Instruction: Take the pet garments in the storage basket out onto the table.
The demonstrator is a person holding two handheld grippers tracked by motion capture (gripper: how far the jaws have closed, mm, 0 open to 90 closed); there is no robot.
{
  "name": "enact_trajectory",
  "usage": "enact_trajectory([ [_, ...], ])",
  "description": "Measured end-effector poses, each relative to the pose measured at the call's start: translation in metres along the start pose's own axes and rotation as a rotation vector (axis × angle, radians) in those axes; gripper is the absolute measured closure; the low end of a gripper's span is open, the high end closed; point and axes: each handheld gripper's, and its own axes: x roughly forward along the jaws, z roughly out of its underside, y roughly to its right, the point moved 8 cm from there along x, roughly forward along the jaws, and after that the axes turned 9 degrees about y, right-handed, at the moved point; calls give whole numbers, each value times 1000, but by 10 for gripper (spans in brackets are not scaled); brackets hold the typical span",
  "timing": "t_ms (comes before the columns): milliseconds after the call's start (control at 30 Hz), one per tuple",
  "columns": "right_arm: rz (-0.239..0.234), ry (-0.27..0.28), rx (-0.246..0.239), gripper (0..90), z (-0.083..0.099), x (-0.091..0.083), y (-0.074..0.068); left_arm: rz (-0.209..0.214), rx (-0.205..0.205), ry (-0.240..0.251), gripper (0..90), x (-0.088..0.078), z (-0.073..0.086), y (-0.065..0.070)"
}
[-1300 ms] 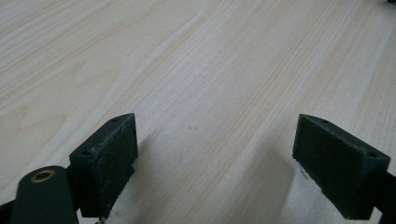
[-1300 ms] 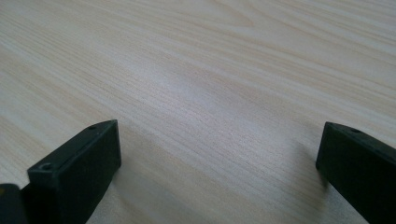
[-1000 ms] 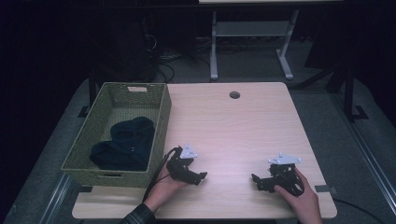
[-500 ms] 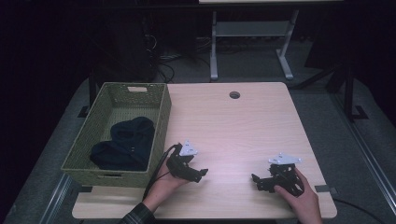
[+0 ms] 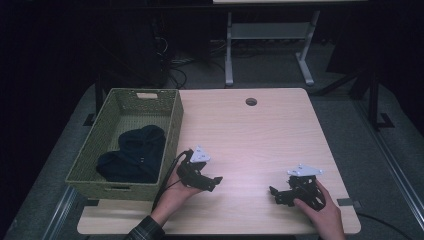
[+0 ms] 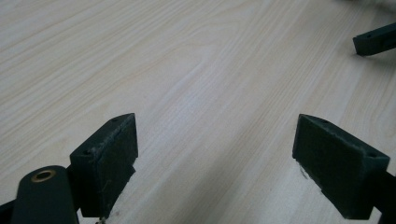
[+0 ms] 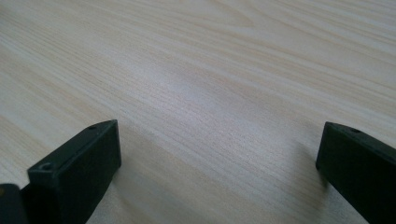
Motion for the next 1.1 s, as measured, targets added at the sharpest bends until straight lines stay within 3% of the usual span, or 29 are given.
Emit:
enact_trajectory([
  [1100, -1, 1, -2, 0, 0, 0, 0, 18, 0, 25, 138, -14, -28, 1],
])
